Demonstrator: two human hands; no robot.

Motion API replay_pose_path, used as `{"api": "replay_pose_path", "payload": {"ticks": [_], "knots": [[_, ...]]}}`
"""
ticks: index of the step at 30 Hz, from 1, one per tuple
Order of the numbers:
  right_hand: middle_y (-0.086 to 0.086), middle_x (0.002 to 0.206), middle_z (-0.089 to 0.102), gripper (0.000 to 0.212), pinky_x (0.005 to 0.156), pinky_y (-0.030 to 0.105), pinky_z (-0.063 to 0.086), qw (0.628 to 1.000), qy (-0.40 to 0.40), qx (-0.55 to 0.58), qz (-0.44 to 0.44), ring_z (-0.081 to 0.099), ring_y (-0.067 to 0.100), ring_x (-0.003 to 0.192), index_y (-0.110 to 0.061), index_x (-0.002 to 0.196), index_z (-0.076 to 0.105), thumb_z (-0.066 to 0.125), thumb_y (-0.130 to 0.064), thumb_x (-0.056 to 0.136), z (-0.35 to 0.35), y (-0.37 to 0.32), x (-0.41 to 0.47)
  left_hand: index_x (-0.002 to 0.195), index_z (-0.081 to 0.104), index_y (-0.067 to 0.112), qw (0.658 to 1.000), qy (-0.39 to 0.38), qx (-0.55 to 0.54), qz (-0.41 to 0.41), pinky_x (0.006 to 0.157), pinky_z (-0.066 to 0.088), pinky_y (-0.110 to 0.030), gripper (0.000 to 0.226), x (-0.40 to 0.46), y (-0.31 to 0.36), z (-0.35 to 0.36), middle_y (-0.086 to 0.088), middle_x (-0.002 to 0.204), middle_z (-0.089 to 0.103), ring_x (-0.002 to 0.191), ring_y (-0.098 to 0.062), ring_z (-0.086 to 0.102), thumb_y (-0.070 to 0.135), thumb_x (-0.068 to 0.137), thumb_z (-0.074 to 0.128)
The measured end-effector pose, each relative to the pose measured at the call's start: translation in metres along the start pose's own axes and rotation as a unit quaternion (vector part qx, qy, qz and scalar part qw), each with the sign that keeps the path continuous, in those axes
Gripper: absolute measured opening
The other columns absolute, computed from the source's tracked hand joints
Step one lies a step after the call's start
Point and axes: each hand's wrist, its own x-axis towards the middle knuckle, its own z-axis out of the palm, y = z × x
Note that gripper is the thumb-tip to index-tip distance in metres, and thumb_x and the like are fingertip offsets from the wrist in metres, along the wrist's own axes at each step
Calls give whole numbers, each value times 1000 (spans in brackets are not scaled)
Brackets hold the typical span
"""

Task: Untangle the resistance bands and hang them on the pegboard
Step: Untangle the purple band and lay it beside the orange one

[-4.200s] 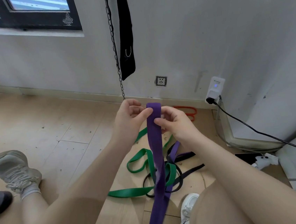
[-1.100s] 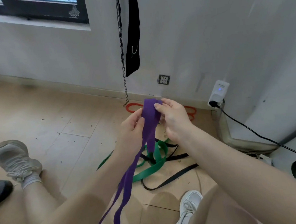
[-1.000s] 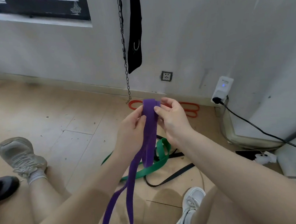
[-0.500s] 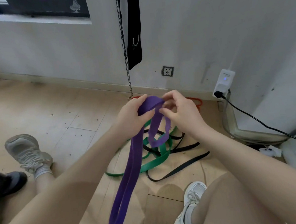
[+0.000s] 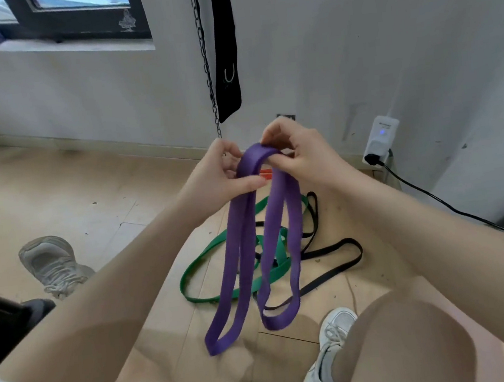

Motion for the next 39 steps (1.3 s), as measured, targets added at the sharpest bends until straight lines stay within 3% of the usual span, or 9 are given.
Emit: {"api": "replay_pose_path", "payload": {"ticks": [4, 8, 11, 15, 20, 25, 28, 35, 39], "knots": [[-6, 94, 60, 17, 77, 20, 49, 999, 35, 27, 12, 59, 13, 93, -19, 95, 49, 64, -18, 87, -12, -3, -2, 107, 40, 12, 998, -5, -28, -59, 71, 59, -30, 47, -20, -24, 12, -9, 87, 65, 73, -17, 67, 4, 74, 73], [-6, 87, 61, 21, 77, 24, 49, 997, 65, 14, 36, 59, 14, 85, -18, 89, 51, 70, -19, 82, -21, 8, -13, 93, 42, 18, 996, 82, -23, 4, 67, 54, -21, 33, -25, -31, 4, -5, 84, 62, 68, -12, 61, 1, 79, 68], [1, 89, 62, 27, 76, 27, 52, 993, -3, 47, 112, 61, 17, 82, -20, 89, 49, 73, -13, 78, -26, 20, -25, 85, 49, 25, 993, 100, 17, 63, 75, 53, -27, 28, -18, -25, -5, -2, 86, 62, 78, -19, 61, 4, 80, 66], [6, 100, 62, 37, 87, 35, 54, 981, -98, 65, 153, 64, 22, 94, -27, 95, 43, 72, -11, 78, -21, 26, -33, 87, 51, 26, 991, 59, 21, 114, 81, 52, -21, 25, -1, -4, -6, 3, 87, 64, 81, -11, 63, 5, 82, 65], [-7, 95, 60, 38, 82, 28, 55, 983, -25, 150, 104, 63, 9, 88, -24, 105, 42, 68, -9, 82, -11, 13, -23, 88, 52, 29, 984, 6, 93, 150, 79, 50, -19, 24, 13, 11, 6, 10, 87, 62, 80, -3, 60, 12, 82, 67], [-11, 100, 59, 22, 84, 14, 43, 998, -19, -31, 47, 56, 2, 92, -23, 104, 49, 63, -21, 87, -12, 11, -18, 88, 56, 23, 987, 34, 86, 135, 81, 55, -39, 14, 14, 6, 8, -4, 90, 66, 82, -21, 63, 15, 82, 67], [-8, 98, 58, 19, 71, 12, 44, 996, -18, -79, 27, 54, -3, 83, -22, 103, 51, 62, -19, 88, -19, 10, -17, 88, 56, 17, 987, 36, 90, 128, 79, 56, -42, 12, 15, 7, 13, -7, 90, 67, 82, -25, 65, 17, 83, 66], [-4, 94, 65, 18, 83, 22, 52, 996, 76, 41, 33, 64, 11, 91, -20, 95, 55, 67, -14, 84, -15, 11, -17, 87, 51, 19, 988, 64, -55, 130, 79, 51, -21, 17, 8, 8, 33, -2, 91, 63, 80, -8, 61, 5, 87, 60], [-4, 95, 65, 21, 87, 21, 51, 994, 79, 67, 45, 64, 12, 95, -17, 97, 60, 71, -14, 80, -10, 13, -21, 85, 48, 28, 991, 59, -16, 123, 75, 48, -18, 21, 3, -3, 34, 8, 87, 61, 78, -2, 59, 10, 88, 59]]}}
